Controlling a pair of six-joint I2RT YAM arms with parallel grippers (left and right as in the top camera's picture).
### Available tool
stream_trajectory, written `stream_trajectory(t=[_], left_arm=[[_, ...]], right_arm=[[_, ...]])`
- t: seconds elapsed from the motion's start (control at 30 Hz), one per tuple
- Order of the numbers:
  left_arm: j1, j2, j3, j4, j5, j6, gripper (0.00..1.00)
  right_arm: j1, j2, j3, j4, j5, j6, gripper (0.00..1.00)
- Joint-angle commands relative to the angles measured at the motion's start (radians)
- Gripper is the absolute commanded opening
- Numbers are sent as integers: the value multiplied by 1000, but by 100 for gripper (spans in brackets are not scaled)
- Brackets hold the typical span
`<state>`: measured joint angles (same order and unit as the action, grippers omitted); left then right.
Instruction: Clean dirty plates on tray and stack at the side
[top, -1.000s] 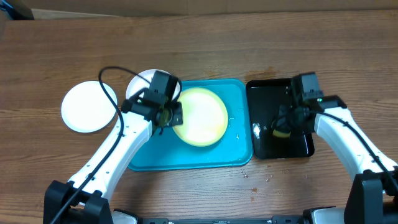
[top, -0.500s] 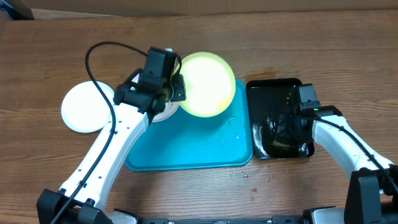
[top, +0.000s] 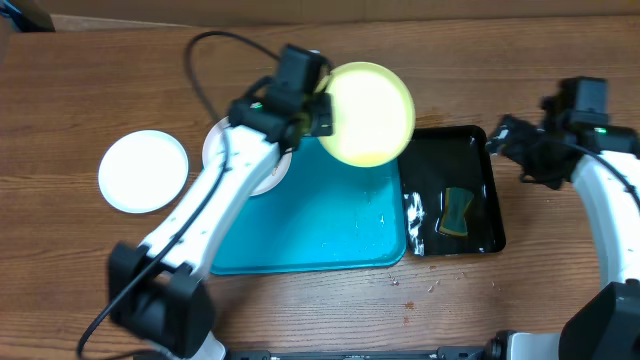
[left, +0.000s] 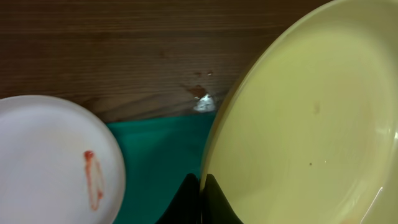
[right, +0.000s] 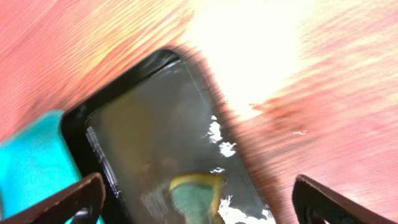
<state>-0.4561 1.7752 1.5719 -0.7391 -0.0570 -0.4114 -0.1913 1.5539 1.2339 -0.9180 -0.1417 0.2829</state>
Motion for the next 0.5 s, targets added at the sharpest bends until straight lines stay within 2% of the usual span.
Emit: stream_trajectory(t=[0.0, 0.1, 0.27, 0.47], left_arm=[[-72, 85, 114, 11, -32, 16, 4], [-129, 142, 179, 27, -98, 47, 4], [-200, 154, 187, 54, -249, 106, 4], [-319, 154, 187, 97, -595, 306, 4]], right_arm=[[-73, -5, 11, -4, -2, -2, 100], [-114, -5, 11, -4, -2, -2, 100], [-122, -5, 11, -4, -2, -2, 100], [-122, -5, 11, -4, -2, -2, 100]])
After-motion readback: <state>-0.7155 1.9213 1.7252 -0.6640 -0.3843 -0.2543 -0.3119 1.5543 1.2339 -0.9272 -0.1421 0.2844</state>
